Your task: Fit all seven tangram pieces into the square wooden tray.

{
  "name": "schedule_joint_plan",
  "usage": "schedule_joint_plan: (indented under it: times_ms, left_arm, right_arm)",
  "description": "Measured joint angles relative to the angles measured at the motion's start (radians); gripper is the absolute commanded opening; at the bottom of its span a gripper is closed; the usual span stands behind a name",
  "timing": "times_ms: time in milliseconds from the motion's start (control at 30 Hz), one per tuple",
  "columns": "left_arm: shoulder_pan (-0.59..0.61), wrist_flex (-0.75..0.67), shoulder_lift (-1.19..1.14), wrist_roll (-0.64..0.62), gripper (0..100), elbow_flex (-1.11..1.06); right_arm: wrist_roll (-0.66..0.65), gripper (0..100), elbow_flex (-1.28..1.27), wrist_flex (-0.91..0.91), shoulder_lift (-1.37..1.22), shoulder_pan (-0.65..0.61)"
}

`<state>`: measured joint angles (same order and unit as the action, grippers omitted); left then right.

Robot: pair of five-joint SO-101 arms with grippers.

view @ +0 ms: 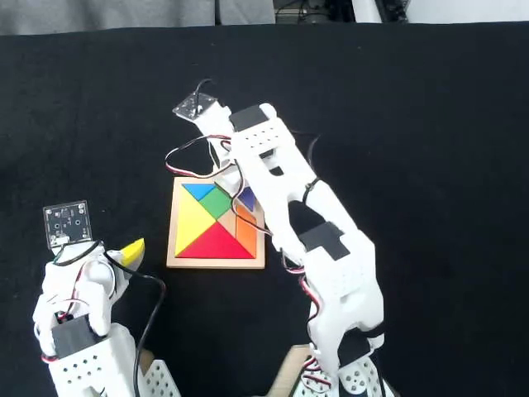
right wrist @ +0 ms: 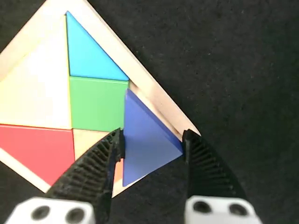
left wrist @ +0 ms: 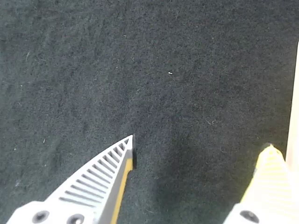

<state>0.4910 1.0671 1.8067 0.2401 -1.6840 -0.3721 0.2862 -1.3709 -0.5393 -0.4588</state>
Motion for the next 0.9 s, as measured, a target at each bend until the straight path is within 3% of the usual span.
schedule_joint_plan:
  times_ms: [167,300,633,900]
  left_arm:
    - [0.0,0.0,0.0,0.0,40,0.0]
    - [0.0,0.0,0.0,0.0,40,0.0]
    - [0.0,0.0,0.0,0.0,40,0.0]
    - [0.0,0.0,0.0,0.0,40,0.0]
  right_arm:
    - [0.0,14.5,0.0,-0.017,0.0,0.0]
    - [0.006,24.4,0.0,-0.034,0.0,0.0]
    - [0.009,24.7,0.0,-0.068,0.0,-0.028]
    - [0.009,3.3,0.04,-0.117,0.009,0.006]
